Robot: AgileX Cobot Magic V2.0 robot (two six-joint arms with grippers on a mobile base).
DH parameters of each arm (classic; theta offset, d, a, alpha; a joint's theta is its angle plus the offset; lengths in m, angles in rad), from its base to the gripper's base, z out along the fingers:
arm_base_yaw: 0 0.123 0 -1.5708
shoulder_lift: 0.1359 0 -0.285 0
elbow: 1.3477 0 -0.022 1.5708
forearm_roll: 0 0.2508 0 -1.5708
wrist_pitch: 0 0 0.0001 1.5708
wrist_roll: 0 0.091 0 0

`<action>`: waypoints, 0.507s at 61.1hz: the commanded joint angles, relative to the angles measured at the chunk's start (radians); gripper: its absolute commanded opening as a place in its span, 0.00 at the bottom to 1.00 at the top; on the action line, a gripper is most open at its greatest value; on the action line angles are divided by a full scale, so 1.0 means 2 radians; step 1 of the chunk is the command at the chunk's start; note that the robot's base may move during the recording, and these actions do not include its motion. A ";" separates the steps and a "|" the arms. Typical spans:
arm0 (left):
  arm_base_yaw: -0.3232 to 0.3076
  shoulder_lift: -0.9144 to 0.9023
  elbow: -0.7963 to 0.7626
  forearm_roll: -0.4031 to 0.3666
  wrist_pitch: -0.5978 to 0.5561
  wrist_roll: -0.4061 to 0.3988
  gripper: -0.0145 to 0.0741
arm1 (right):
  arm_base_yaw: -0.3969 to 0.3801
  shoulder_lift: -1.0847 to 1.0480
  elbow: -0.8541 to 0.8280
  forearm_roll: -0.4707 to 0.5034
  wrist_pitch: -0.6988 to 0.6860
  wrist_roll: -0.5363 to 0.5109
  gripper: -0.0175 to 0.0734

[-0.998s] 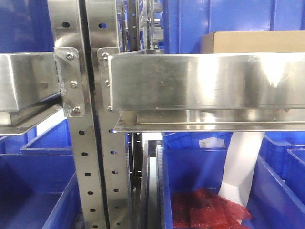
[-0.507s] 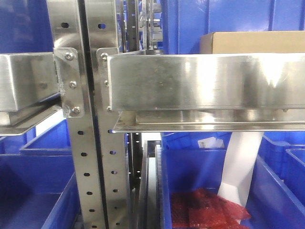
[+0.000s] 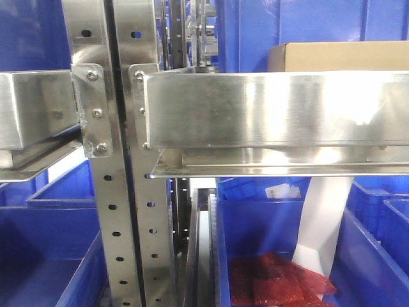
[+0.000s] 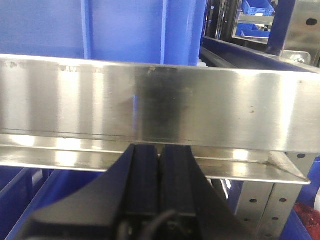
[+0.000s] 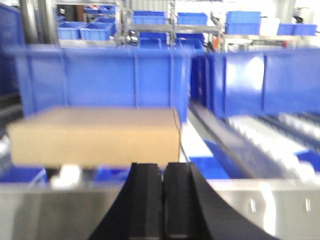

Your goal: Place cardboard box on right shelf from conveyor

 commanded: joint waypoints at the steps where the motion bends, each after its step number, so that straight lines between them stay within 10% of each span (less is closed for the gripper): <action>1: 0.000 -0.007 0.005 -0.003 -0.043 0.000 0.03 | -0.004 -0.015 0.020 -0.007 -0.063 0.002 0.23; 31: 0.000 -0.007 0.005 -0.003 -0.043 0.000 0.03 | -0.004 -0.062 0.086 -0.016 -0.097 0.009 0.23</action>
